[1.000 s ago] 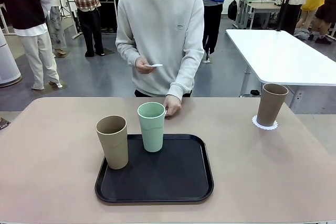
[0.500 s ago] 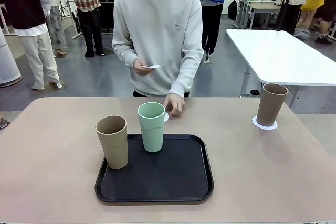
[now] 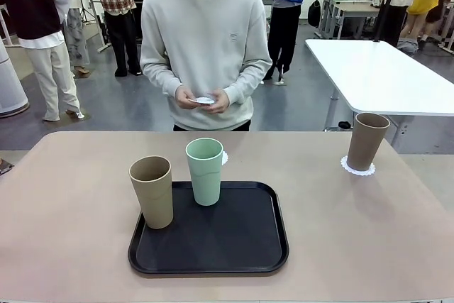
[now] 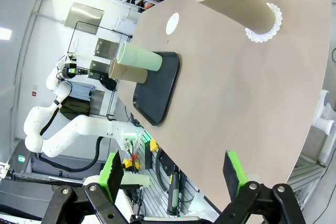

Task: Place coasters on the table and set cups on them.
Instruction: Take one Reusable plastic cup from the Flat Tray and place it on a coaster set by the human.

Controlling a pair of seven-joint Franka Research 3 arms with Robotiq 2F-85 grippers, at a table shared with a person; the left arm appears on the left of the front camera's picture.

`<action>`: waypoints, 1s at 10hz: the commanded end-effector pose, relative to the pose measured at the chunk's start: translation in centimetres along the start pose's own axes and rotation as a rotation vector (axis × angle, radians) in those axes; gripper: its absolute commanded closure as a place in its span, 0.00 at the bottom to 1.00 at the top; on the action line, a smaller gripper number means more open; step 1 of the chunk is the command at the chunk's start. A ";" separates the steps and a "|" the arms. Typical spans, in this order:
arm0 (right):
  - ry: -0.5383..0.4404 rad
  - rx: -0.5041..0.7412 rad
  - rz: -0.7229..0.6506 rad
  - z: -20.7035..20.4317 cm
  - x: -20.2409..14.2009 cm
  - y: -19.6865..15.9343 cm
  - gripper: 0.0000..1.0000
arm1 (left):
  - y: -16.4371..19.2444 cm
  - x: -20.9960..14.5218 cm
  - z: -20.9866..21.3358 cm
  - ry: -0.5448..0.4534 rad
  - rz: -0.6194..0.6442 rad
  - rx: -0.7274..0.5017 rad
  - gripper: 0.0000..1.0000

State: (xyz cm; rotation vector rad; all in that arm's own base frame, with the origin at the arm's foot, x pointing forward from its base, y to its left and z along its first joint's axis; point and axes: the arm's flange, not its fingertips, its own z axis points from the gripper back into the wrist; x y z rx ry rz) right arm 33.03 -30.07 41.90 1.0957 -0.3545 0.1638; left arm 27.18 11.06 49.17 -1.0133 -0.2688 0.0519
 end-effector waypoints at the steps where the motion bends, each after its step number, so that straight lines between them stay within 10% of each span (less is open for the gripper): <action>1: -0.002 -0.003 -0.001 0.0 0.0 -0.1 0.00 | 0.0 0.0 0.0 0.001 -0.012 -0.013 0.00; 10: -0.002 -0.003 -0.001 0.0 0.0 -0.1 0.00 | 0.0 0.0 0.0 0.001 -0.012 -0.013 0.00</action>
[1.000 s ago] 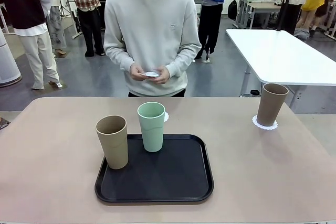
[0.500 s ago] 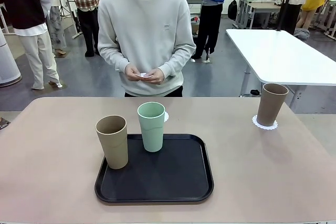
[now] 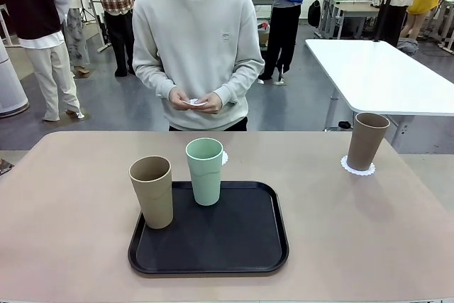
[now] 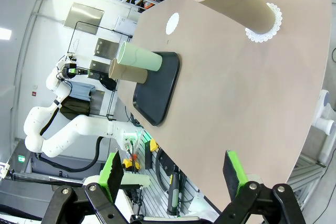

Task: Place coasters on the table and set cups on them.
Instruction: Take one Reusable plastic cup from the Flat Tray and place it on a coaster set by the human.

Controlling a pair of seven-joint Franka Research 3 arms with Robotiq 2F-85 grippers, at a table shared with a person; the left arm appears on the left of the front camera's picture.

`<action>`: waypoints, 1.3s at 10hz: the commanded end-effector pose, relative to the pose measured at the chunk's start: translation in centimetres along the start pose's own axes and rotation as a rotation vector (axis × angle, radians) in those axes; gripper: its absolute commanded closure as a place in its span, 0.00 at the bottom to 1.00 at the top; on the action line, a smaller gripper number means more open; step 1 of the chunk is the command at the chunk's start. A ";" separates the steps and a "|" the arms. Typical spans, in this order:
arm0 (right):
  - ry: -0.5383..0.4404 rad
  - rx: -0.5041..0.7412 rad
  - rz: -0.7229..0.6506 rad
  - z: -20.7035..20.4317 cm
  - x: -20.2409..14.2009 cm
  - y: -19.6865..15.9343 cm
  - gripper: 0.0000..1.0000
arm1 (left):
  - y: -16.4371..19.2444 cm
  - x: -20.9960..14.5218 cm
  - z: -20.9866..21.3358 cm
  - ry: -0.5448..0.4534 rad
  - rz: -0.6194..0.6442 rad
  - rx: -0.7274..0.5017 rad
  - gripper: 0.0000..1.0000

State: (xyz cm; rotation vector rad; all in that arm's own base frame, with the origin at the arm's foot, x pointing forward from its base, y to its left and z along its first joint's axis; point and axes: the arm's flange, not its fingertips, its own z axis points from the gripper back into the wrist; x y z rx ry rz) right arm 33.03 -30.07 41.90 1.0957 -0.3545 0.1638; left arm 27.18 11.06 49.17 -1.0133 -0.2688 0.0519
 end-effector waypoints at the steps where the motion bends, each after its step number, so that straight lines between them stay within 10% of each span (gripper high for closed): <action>1: -0.002 -0.003 -0.001 0.0 0.0 -0.1 0.00 | 0.0 0.0 0.0 0.001 -0.012 -0.013 0.00; 13: -0.002 -0.003 -0.001 0.0 0.0 -0.1 0.00 | 0.0 0.0 0.0 0.001 -0.012 -0.013 0.00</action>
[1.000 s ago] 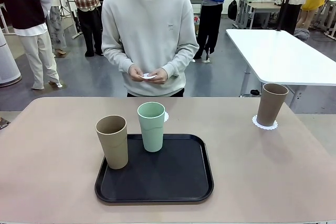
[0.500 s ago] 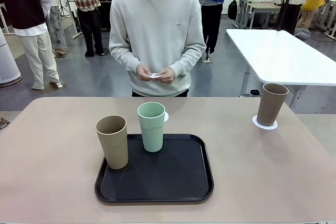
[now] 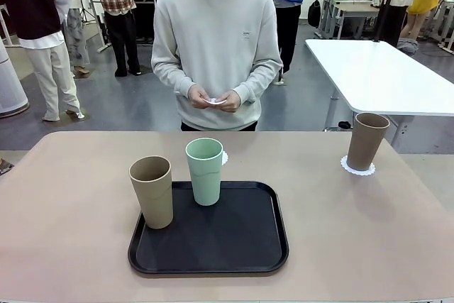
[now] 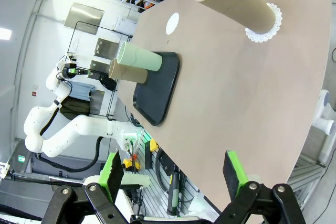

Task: Place coasters on the table and set cups on them.
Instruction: Take one Reusable plastic cup from the Flat Tray and place it on a coaster set by the human.

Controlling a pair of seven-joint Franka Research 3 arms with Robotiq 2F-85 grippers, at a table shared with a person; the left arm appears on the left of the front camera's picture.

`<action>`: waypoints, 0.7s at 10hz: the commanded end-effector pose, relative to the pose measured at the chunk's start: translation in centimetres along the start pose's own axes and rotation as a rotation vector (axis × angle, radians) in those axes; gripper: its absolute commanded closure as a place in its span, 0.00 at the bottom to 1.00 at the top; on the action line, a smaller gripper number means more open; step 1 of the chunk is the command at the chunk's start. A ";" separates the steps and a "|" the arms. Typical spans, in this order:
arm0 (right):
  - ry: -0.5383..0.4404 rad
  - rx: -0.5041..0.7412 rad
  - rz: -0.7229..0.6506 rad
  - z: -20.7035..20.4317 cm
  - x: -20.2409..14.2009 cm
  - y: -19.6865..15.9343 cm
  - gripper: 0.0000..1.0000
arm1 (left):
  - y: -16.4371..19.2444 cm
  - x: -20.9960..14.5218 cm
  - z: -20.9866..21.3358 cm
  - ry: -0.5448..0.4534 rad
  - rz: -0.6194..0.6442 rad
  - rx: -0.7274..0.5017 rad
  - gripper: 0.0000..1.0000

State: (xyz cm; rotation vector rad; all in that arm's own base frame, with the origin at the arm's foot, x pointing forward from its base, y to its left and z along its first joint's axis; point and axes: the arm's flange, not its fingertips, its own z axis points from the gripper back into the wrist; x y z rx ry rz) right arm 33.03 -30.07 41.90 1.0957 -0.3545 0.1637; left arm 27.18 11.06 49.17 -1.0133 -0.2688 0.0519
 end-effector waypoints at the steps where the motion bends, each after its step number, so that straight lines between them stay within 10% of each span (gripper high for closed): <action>1: -0.002 -0.003 -0.001 0.0 0.0 0.0 0.00 | 0.0 0.0 0.0 0.001 -0.012 -0.013 0.00; 7: -0.002 -0.003 -0.001 0.0 0.0 0.0 0.00 | -1.5 1.4 0.5 -0.027 -0.123 0.045 0.00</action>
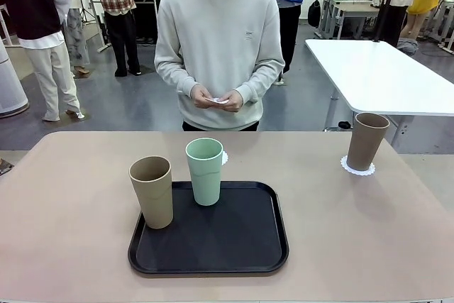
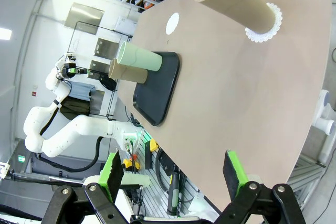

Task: Place coasters on the table and set cups on them.
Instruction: Take one Reusable plastic cup from the Flat Tray and place it on a coaster set by the human.

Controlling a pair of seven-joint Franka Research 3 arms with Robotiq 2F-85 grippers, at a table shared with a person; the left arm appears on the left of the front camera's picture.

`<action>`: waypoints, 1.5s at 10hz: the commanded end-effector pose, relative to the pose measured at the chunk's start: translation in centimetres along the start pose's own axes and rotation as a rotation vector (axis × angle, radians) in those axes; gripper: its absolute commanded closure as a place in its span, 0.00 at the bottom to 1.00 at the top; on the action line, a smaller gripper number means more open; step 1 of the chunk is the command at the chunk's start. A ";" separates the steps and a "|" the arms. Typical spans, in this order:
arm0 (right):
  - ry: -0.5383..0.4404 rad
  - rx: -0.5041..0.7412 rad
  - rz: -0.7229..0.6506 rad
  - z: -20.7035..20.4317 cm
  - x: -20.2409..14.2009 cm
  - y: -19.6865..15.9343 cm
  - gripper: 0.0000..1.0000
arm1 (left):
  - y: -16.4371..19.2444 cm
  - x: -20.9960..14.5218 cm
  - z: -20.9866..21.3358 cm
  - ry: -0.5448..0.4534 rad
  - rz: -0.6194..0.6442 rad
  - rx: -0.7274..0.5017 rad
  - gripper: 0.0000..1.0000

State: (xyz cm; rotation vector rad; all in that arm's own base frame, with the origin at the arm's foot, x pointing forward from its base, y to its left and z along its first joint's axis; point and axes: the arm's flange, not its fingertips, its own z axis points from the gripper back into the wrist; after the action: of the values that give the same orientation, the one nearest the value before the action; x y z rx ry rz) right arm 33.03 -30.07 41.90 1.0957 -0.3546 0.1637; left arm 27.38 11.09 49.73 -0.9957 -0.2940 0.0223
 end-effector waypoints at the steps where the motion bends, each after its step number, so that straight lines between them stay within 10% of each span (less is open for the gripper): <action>1: -0.002 -0.002 -0.001 0.0 0.0 0.0 0.00 | -3.1 2.0 0.3 -0.058 -0.208 0.118 0.00; 8: -0.002 -0.002 -0.001 0.0 0.0 0.0 0.00 | -12.9 4.7 -6.3 0.223 -0.895 0.509 0.00; 15: -0.002 -0.002 -0.001 0.0 0.0 0.0 0.00 | -11.9 2.1 -16.7 0.520 -1.016 0.727 0.00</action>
State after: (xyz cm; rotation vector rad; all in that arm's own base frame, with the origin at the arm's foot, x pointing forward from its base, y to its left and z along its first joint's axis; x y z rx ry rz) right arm 33.02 -30.13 41.95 1.0944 -0.3556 0.1635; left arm 32.06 -8.54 52.04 -0.1014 -0.2350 -1.0100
